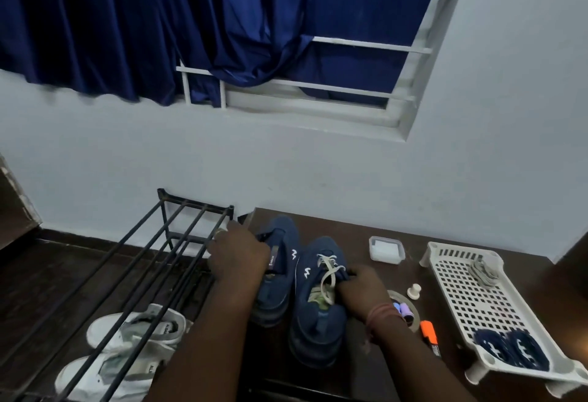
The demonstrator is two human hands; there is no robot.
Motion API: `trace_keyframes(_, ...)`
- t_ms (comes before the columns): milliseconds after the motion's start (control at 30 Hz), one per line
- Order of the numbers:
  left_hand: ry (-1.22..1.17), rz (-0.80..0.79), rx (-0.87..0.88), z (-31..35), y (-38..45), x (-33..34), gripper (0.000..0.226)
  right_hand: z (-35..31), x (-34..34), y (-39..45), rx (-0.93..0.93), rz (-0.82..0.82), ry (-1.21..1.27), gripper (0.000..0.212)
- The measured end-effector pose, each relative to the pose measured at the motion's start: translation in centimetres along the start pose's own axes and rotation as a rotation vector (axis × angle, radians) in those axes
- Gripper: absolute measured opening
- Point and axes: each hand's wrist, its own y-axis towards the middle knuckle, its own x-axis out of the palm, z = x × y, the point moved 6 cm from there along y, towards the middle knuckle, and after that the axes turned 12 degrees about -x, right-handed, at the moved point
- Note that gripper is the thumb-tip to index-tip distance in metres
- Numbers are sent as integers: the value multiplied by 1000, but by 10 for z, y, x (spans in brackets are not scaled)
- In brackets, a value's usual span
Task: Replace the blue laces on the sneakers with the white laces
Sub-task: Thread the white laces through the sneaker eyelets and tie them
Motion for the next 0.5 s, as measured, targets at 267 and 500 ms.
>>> trace_keyframes(267, -119, -387, -243, -30, 23, 39, 11, -6, 11, 31, 11, 22, 41, 17)
trace_keyframes(500, -111, 91, -26, 7, 26, -40, 20, -27, 32, 55, 16, 47, 145, 16)
